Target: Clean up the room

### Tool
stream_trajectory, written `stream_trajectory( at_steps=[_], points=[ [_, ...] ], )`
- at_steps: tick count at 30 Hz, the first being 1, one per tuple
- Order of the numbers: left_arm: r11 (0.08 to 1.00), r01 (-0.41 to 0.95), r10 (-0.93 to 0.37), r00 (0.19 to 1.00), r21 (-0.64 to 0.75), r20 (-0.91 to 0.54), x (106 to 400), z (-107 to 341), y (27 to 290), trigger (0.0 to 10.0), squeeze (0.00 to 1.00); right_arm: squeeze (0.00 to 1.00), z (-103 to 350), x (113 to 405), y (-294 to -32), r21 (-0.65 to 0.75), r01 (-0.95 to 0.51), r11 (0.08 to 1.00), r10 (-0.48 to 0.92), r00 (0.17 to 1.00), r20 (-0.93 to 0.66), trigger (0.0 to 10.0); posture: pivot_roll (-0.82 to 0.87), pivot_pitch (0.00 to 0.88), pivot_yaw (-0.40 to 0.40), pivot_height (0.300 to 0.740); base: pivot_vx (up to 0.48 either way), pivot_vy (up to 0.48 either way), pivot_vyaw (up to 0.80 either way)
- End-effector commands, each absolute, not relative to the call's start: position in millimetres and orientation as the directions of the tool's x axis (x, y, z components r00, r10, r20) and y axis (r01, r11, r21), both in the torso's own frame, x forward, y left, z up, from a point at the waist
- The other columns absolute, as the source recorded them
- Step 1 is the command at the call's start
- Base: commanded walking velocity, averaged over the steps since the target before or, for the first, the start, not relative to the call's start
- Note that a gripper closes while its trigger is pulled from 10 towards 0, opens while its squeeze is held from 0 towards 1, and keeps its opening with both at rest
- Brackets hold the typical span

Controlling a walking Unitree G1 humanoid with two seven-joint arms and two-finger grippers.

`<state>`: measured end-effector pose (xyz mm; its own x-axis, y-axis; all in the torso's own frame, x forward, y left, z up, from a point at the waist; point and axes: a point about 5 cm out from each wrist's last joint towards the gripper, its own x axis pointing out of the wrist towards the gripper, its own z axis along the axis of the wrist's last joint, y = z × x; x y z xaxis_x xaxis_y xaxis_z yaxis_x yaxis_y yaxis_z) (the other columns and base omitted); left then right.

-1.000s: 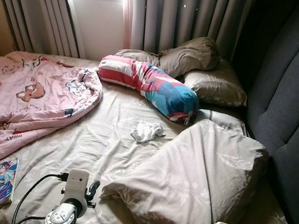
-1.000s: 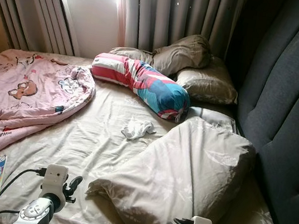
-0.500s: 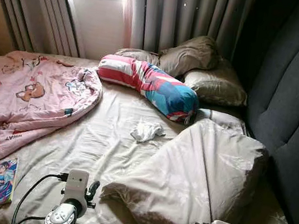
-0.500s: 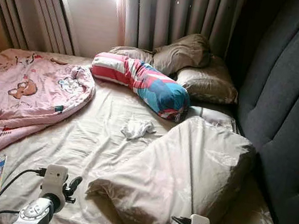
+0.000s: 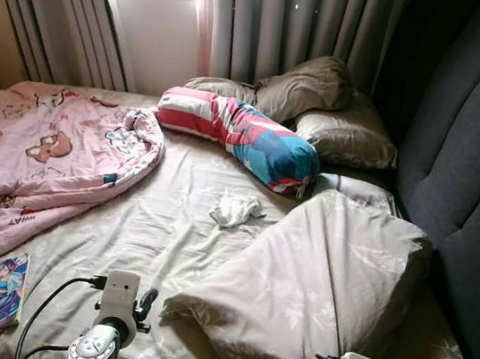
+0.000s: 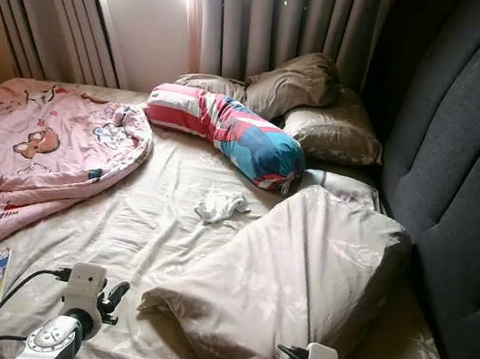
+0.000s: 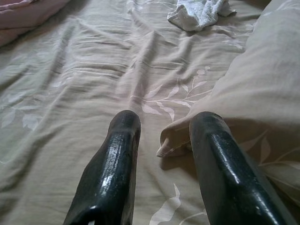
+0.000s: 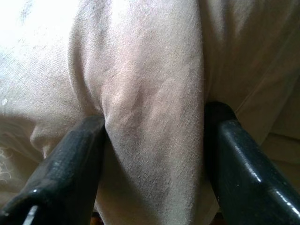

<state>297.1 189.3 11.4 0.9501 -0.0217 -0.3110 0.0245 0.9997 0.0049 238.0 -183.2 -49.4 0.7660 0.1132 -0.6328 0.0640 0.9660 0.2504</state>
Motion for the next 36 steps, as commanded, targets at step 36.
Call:
stream_trajectory(
  at_steps=[36],
  points=[
    [0.999, 0.044, -0.039, 0.955, 0.009, -0.294, 302.4, 17.2, 187.6, 10.0, 0.0, 0.0, -59.4, 226.1, -183.6, 0.104, 0.139, 0.985, -0.027, 0.718, -0.696, 0.0, -0.07, 0.0, 0.067, 0.646, 0.0, 0.0, 0.0]
  ],
)
